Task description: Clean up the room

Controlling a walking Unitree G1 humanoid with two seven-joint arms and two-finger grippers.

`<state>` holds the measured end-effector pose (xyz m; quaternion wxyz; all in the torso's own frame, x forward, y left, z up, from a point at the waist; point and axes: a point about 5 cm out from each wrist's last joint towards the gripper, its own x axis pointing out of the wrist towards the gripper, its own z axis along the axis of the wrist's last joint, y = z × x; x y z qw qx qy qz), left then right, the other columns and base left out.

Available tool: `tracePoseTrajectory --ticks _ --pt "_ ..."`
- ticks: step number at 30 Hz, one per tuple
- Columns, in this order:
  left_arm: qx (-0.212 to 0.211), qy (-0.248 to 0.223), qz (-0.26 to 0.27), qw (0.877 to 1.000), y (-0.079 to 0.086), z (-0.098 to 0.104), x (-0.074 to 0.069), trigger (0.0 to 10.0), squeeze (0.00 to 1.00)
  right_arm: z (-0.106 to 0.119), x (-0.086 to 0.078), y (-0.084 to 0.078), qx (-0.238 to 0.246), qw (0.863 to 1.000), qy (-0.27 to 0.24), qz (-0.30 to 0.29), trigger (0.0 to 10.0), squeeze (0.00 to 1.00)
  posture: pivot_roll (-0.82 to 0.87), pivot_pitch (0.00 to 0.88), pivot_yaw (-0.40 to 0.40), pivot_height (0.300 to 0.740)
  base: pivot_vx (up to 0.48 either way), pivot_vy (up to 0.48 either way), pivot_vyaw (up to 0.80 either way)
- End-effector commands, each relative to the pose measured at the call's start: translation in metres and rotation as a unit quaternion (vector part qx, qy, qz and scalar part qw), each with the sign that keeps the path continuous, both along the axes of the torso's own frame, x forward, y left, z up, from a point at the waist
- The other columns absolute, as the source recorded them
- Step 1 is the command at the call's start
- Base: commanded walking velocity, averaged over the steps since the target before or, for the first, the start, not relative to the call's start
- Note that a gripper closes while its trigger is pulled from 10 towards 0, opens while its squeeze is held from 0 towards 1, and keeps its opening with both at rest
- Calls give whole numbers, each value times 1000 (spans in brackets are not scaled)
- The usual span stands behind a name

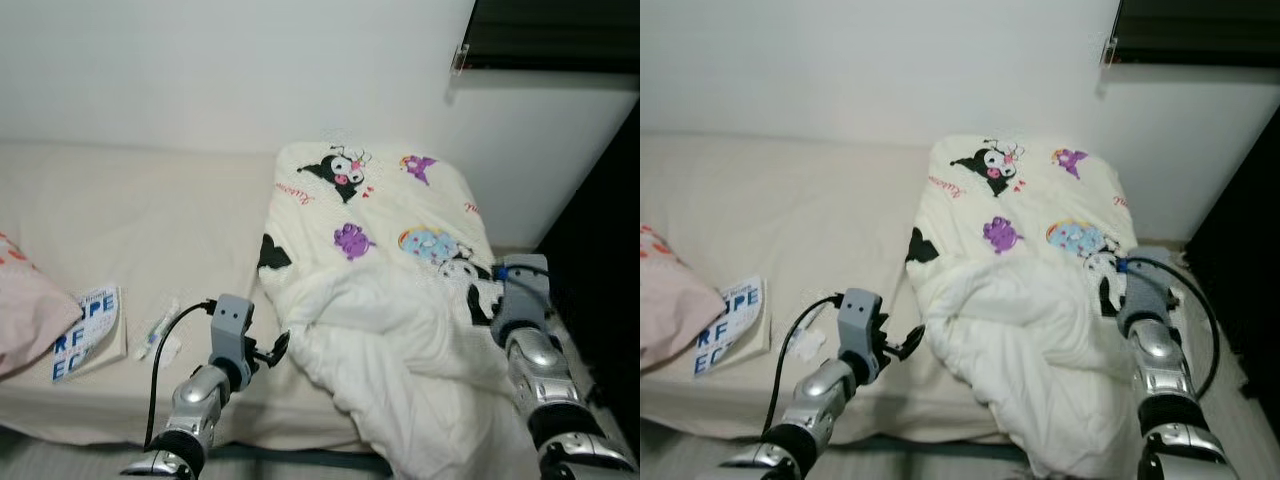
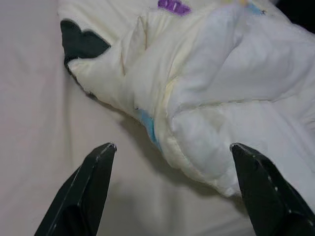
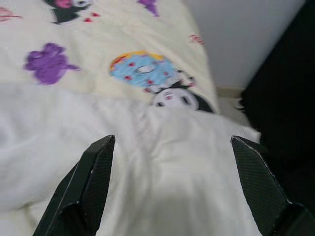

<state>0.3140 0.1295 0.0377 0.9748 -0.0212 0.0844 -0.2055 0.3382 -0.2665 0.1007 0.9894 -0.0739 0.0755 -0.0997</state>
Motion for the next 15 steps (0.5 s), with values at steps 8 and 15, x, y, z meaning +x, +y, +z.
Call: tracePoseTrajectory --ticks 8,15 --pt "14 -28 -12 999 -11 7 3 10000 0 2 1 18 28 999 -11 44 10000 0 -131 126 29 590 0 0 0" --pt "-20 -65 37 997 1 27 17 10000 0 9 2 26 36 996 -24 73 10000 0 -135 131 28 565 0 0 0"
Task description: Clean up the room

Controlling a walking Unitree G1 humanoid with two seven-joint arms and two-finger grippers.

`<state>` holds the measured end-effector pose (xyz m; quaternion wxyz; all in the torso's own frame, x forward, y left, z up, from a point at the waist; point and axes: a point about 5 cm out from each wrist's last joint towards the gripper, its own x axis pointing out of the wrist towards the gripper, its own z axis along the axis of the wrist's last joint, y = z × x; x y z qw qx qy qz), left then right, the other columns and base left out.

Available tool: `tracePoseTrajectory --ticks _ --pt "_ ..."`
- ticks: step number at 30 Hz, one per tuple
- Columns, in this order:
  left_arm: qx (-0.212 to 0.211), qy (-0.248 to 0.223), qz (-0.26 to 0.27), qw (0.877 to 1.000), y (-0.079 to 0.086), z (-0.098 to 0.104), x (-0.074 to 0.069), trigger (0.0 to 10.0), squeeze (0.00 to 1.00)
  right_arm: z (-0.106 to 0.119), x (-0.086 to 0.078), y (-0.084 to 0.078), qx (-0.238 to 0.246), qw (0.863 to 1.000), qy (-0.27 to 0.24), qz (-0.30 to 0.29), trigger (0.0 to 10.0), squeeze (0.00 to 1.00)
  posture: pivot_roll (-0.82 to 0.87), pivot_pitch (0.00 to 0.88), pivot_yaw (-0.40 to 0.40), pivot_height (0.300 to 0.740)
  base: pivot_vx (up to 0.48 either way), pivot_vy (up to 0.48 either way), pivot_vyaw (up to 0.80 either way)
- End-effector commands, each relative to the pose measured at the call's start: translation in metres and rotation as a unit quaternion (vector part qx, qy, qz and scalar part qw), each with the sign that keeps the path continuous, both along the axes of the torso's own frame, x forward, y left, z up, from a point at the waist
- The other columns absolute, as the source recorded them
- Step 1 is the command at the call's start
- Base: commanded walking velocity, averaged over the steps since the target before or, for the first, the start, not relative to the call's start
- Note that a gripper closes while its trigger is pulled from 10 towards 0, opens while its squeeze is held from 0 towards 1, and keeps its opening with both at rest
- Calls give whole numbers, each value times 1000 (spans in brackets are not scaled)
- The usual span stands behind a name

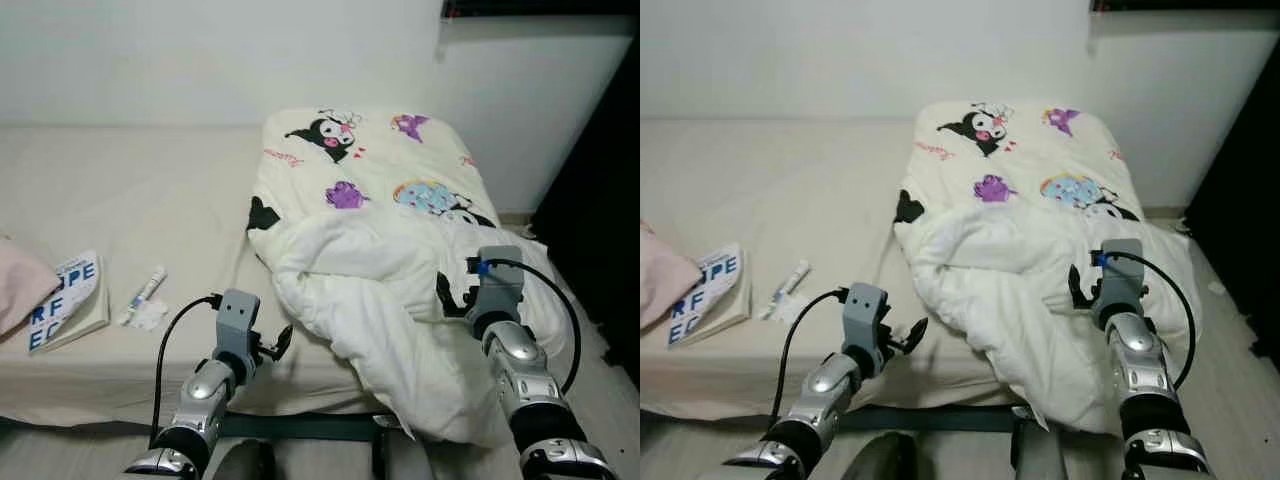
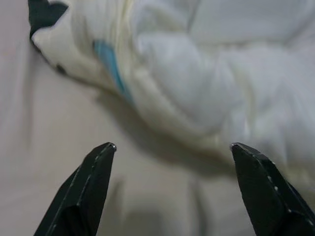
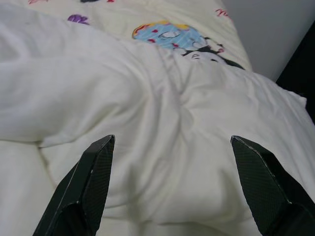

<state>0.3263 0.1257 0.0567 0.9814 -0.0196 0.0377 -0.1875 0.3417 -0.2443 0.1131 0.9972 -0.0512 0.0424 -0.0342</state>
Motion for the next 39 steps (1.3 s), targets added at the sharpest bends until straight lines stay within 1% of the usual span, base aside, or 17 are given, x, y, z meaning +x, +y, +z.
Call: tracePoseTrajectory --ticks 1,4,7,8,11,14,16,18,20,25,28,29,31,33,34,37,39 --pt "-29 -27 29 999 8 14 8 10000 0 -3 -1 5 12 1000 6 10 10000 0 -135 131 28 560 0 0 0" --pt "-67 -48 33 996 14 26 14 10000 0 -1 -1 6 12 1000 7 14 10000 0 -130 134 26 545 0 0 0" --pt "-76 -57 29 995 15 31 16 10000 0 -1 -1 6 10 1000 8 15 10000 0 -130 134 26 540 0 0 0" --pt "-88 -66 27 994 17 35 17 10000 0 -2 -1 7 7 1000 12 16 10000 0 -128 135 26 535 0 0 0" --pt "-98 -85 40 991 26 45 21 10000 0 -3 -2 8 3 1000 15 20 10000 0 -125 134 26 520 0 0 0" --pt "-82 -86 47 992 30 45 21 10000 0 -2 -2 9 5 1000 13 21 10000 0 -122 135 28 510 0 0 0" --pt "-55 -84 45 994 29 42 19 10000 0 0 -3 9 6 1000 11 22 10000 0 -121 135 31 495 0 0 0" --pt "-55 -84 45 994 29 42 19 10000 0 0 -3 9 6 1000 11 22 10000 0 -121 135 31 495 0 0 0" --pt "-33 -72 61 995 29 37 19 10000 0 2 -3 10 6 1000 7 23 10000 0 -127 136 34 485 0 0 0" --pt "-19 -61 83 994 31 35 20 10000 0 5 -3 11 5 1000 3 27 10000 0 -129 136 32 470 0 0 0" --pt "33 -46 101 993 32 30 21 10000 0 8 -4 15 -2 999 -6 38 10000 0 -131 133 36 465 0 0 0" --pt "33 -46 101 993 32 30 21 10000 0 8 -4 15 -2 999 -6 38 10000 0 -131 133 36 465 0 0 0" --pt "64 -20 126 990 42 18 15 10000 0 11 -3 18 -3 999 -14 43 10000 0 -131 133 36 465 0 0 0" --pt "72 -11 134 988 45 13 12 10000 0 12 -3 20 -3 999 -15 44 10000 0 -131 133 36 465 0 0 0" --pt "77 -1 147 986 51 8 8 0 0 12 -3 21 -3 999 -16 46 10000 0 -121 136 41 465 0 0 0" --pt "72 17 176 982 62 -3 -2 0 0 11 -3 26 -4 999 -15 51 10000 0 -121 136 41 465 0 0 0" --pt "69 18 183 981 65 -5 -5 0 0 11 -3 27 -4 999 -14 53 10000 0 -121 136 41 465 0 0 0"
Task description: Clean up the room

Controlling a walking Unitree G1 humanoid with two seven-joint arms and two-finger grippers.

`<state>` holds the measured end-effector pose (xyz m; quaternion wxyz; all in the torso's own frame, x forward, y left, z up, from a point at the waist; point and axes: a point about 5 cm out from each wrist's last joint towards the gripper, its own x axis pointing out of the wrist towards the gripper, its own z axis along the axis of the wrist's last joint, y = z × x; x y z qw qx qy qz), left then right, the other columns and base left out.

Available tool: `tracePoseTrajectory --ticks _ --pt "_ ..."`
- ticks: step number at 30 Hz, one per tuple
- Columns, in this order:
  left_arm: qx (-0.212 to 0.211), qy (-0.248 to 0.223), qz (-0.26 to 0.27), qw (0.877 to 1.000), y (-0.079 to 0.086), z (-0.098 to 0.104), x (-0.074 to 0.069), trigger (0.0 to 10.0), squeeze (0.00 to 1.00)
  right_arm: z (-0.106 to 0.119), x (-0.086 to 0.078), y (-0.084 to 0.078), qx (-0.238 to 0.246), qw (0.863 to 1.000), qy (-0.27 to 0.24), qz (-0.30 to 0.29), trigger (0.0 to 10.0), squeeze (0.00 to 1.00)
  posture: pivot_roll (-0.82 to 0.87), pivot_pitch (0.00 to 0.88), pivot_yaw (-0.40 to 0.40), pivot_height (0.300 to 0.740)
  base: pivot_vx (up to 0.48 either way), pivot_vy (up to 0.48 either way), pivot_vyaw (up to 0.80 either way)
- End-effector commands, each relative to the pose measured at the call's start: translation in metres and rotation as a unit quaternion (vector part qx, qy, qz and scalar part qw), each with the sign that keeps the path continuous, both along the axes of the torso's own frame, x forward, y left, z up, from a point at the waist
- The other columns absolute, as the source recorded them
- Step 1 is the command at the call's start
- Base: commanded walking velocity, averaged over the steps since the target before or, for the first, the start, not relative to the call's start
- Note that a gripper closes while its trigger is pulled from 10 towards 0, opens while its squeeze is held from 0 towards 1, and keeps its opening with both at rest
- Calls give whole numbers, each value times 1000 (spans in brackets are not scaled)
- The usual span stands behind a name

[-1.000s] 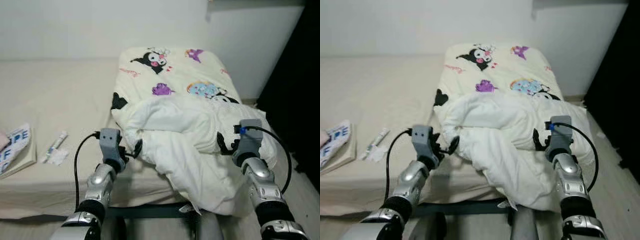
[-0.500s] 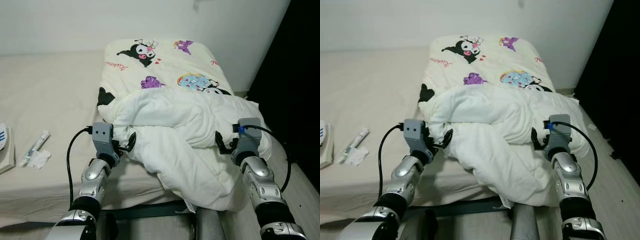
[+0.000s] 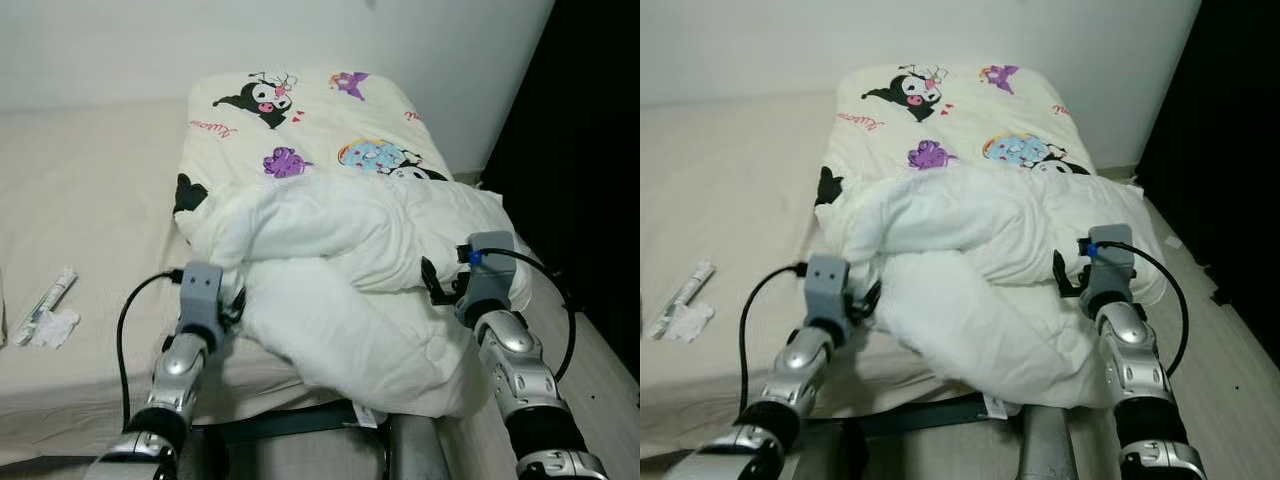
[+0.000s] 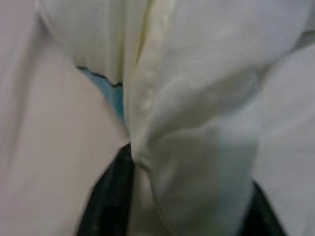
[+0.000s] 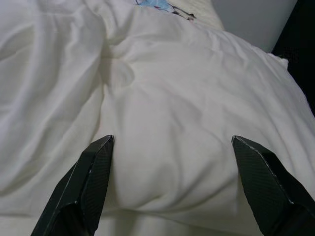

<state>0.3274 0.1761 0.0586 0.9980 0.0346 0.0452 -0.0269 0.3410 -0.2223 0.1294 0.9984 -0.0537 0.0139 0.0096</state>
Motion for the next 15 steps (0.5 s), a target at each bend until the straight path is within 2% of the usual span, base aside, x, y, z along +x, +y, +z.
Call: tracePoseTrajectory --ticks 1,3,6,10,15 --pt "5 18 26 999 15 -7 -6 0 0 -6 -2 5 -3 1000 12 7 10000 0 -121 136 41 465 0 0 0" --pt "6 18 33 999 18 -8 -8 0 0 -6 -2 7 -3 1000 13 9 10000 0 -106 140 42 465 0 0 0" --pt "3 13 75 997 33 -11 -16 0 0 -8 -2 12 -9 1000 17 16 10000 0 -100 139 49 465 0 0 0" --pt "-2 13 99 995 43 -14 -23 0 0 -9 -2 13 -12 1000 19 17 10000 0 -92 142 60 465 0 0 0" --pt "11 33 119 992 65 -32 -57 0 0 -15 -5 13 -16 999 29 12 10000 0 -76 147 68 465 0 0 0"
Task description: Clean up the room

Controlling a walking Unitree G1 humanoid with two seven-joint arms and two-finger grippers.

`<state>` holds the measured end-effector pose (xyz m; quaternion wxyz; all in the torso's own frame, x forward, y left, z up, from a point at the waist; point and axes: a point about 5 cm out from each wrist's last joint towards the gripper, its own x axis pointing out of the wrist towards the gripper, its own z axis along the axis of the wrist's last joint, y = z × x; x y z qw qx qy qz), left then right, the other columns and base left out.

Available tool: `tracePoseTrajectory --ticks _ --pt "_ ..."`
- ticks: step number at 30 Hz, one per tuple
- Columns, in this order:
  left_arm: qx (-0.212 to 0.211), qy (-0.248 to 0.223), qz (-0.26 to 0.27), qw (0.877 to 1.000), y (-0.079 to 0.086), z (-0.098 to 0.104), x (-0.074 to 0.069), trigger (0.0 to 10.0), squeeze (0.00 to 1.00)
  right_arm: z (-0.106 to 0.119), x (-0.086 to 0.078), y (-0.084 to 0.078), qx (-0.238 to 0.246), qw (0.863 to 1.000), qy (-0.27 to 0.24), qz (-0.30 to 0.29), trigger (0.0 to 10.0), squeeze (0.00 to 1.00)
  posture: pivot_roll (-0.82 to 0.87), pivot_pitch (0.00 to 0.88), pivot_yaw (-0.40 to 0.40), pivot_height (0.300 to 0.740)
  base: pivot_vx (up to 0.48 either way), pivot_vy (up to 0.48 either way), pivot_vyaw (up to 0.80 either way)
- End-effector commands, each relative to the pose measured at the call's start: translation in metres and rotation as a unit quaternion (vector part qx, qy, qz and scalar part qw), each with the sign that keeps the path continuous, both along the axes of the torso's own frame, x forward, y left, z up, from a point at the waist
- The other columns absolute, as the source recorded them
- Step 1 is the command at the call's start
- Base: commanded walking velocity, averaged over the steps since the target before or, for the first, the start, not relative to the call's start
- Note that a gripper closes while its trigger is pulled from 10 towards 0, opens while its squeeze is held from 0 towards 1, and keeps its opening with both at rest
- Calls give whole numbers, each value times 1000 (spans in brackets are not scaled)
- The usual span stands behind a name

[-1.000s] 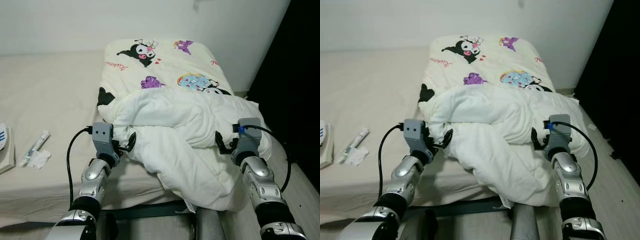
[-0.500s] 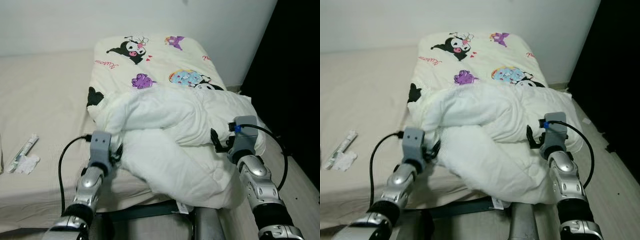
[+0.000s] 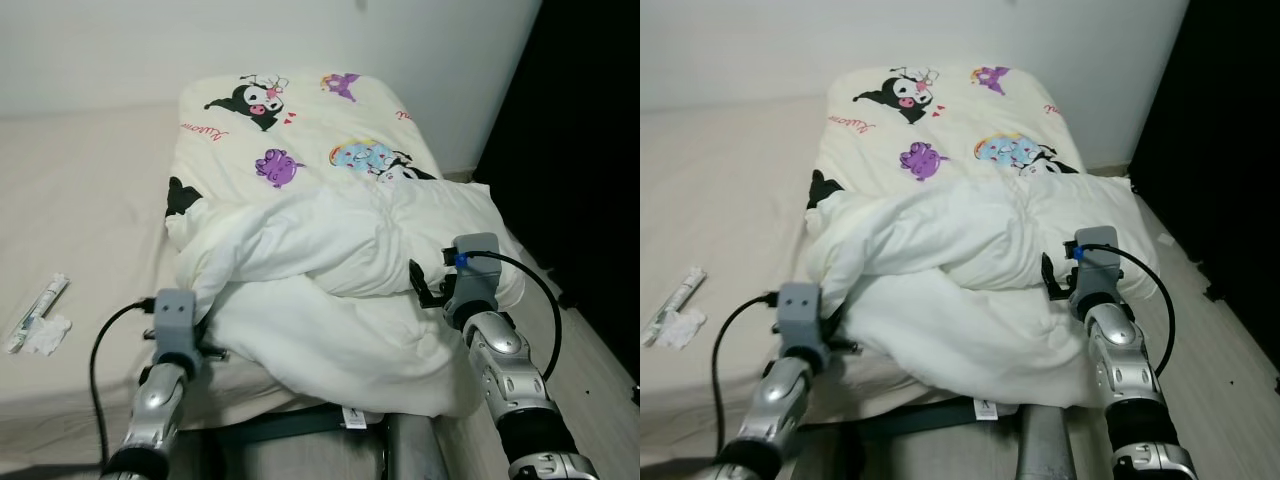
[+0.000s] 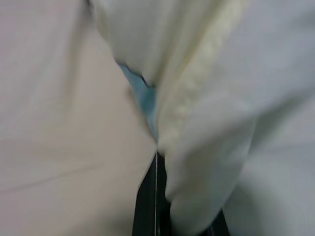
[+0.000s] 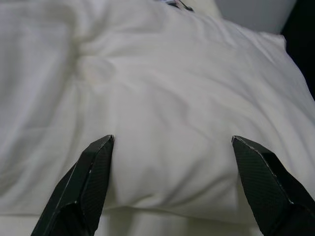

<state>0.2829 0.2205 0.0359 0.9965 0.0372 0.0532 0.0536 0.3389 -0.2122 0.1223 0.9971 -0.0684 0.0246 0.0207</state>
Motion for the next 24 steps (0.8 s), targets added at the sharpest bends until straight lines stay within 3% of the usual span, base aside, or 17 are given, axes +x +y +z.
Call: tracePoseTrajectory --ticks 1,3,6,10,12,13,16,22,23,24 --pt "5 35 46 998 25 -13 -19 0 0 -9 -3 3 -2 1000 19 2 10000 0 -75 146 70 465 0 0 0" --pt "5 42 57 997 30 -17 -27 0 0 -9 -3 4 -2 1000 19 2 10000 0 -70 144 73 465 0 0 0" --pt "6 58 85 995 41 -25 -49 0 0 -10 -3 5 0 1000 20 3 10000 0 -61 144 76 465 0 0 0" --pt "13 65 92 993 44 -28 -66 0 0 -12 -4 7 -3 1000 24 7 10000 0 -56 143 76 465 0 0 0" --pt "11 69 95 993 43 -29 -81 0 0 -13 -3 9 -4 1000 27 10 10000 0 -48 132 77 465 0 0 0" --pt "11 69 95 993 43 -29 -81 0 0 -13 -3 9 -4 1000 27 10 10000 0 -48 132 77 465 0 0 0" --pt "14 53 94 994 41 -13 -95 0 0 -13 -1 10 -6 999 29 15 10000 0 -37 127 76 465 0 0 0" --pt "10 31 97 995 40 2 -97 0 0 -14 0 11 -6 999 31 17 10000 0 -27 124 75 465 0 0 0" --pt "8 6 96 995 37 22 -97 0 0 -15 1 13 -9 999 36 22 10000 0 -18 124 72 465 0 0 0" --pt "6 -1 96 995 37 29 -98 0 0 -16 1 15 -10 999 38 25 10000 0 -15 125 72 465 0 0 0"
